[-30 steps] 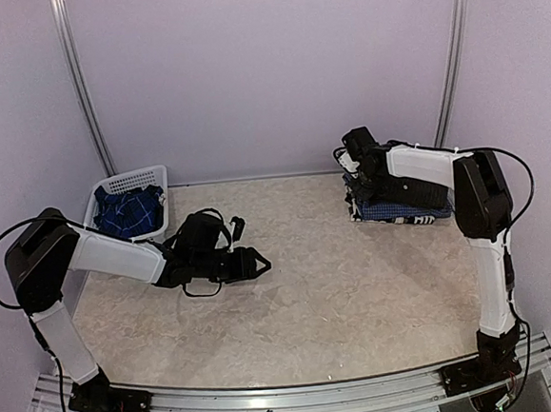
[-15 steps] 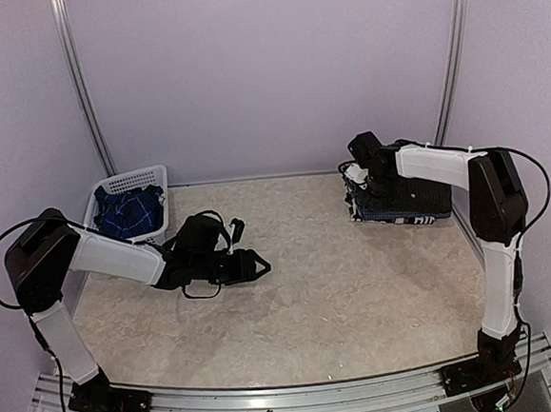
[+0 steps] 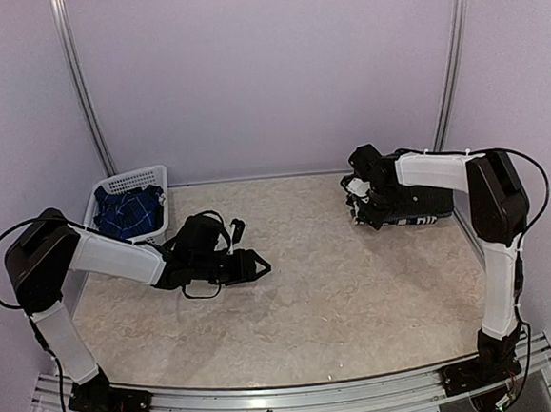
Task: Fold and stack the long sleeve shirts
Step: Adjust the rectangle-folded shirt with the square-folded shirt.
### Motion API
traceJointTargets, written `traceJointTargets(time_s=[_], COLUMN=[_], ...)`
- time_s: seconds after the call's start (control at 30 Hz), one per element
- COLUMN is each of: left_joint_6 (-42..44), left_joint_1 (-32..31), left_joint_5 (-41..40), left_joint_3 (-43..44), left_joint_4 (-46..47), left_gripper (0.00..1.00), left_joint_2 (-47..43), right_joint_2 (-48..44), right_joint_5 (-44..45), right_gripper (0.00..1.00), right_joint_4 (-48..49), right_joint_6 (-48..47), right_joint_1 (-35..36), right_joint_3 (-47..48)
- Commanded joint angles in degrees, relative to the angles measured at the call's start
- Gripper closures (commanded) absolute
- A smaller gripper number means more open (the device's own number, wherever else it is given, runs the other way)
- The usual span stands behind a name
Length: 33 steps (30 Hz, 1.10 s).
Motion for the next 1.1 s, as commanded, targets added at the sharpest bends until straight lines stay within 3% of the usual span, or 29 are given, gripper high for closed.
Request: traceJointTargets(time_s=[0.0, 0.2, 0.37, 0.73, 0.87, 1.07], left_joint_6=[0.02, -0.07, 0.01, 0.36, 0.38, 0.63], left_joint_1=[0.25, 0.25, 0.25, 0.25, 0.25, 0.25], left_joint_5=[0.53, 0.68, 0.14, -1.39, -1.97, -2.83], left_joint_3=[-0.38, -0.57, -1.06, -1.51, -1.77, -1.74], left_joint_4=[1.01, 0.97, 0.97, -0.07, -0.51, -1.23], left_gripper=[0.41, 0.41, 0.41, 0.37, 0.35, 0.33], left_joint_2=[0.47, 0.66, -0.08, -1.95, -2.56, -3.36], right_joint_2=[-6.61, -15.89, -16.97, -2.4, 4.21, 11.33], right_joint_5=[-3.47, -9.05, -10.32, -12.06, -16.78, -22.15], right_gripper=[0.18, 0.15, 0.17, 0.23, 0.24, 0.25], right_joint_4=[2.33, 9.02, 11.5, 11.58, 9.68, 10.45], right_joint_6=[1.18, 3.74, 7.5, 18.29, 22.03, 24.14], right_joint_1=[0.47, -0.39, -3.73, -11.9, -15.04, -17.8], right_joint_3=[-1.42, -3.47, -0.39, 14.81, 19.12, 18.59])
